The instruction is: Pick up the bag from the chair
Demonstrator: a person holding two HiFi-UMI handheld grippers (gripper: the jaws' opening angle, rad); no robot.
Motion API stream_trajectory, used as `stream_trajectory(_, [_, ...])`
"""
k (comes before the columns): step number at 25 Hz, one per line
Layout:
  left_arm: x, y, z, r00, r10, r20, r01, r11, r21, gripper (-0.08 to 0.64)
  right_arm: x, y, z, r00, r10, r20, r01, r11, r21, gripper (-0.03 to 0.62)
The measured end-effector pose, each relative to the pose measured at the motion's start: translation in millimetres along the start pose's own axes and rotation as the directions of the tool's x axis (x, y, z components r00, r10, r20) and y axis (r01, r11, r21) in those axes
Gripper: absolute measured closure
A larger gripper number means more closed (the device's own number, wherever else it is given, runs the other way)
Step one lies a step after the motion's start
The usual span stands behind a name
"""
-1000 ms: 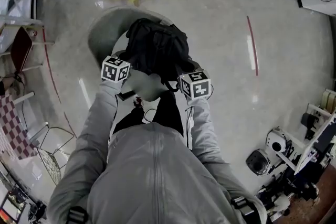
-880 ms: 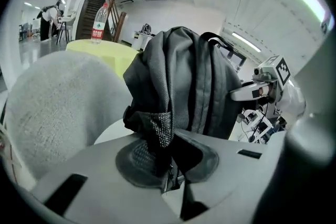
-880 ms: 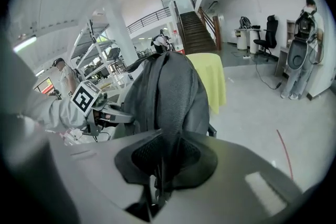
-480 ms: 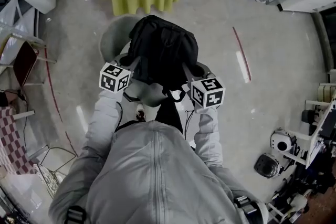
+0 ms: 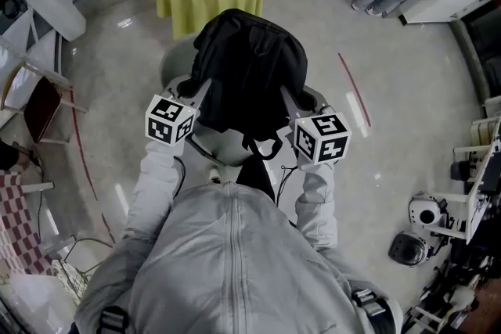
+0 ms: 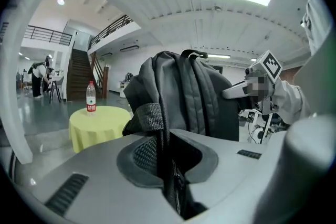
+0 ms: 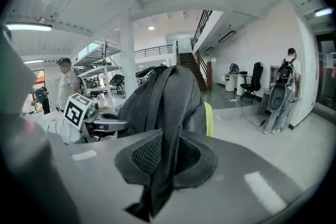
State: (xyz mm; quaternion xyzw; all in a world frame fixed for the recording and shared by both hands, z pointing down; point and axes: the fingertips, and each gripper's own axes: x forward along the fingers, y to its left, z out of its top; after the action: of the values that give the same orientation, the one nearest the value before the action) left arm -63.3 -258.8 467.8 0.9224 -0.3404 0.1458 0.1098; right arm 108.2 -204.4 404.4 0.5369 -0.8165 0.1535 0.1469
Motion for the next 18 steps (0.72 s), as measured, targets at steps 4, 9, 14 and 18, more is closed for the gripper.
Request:
stream_trajectory(4, [-24,-13,25,0.999,-0.006,0.032,0.005,0.998,0.055,0.520,-24,12,15,0.999,-0.030,0.028,0.030,0.999,-0.014,0.549])
stream_trajectory(9, [-48,-30,52,0.998,-0.013,0.068,0.007,0.995,0.097,0.520,-55,27,38,0.995,-0.047,0.087,0.052,0.997,-0.058,0.549])
stream_trajectory(14, [-69,-44,73,0.994,-0.020,0.110,0.006,0.992,0.130,0.520,-80,38,54,0.990,-0.055,0.127,0.066,0.994,-0.088,0.549])
stream_trajectory(18, [-81,-48,81,0.991,-0.015,0.133,-0.004,0.990,0.142,0.520,-90,46,61,0.988,-0.049,0.144,0.064,0.993,-0.103,0.549])
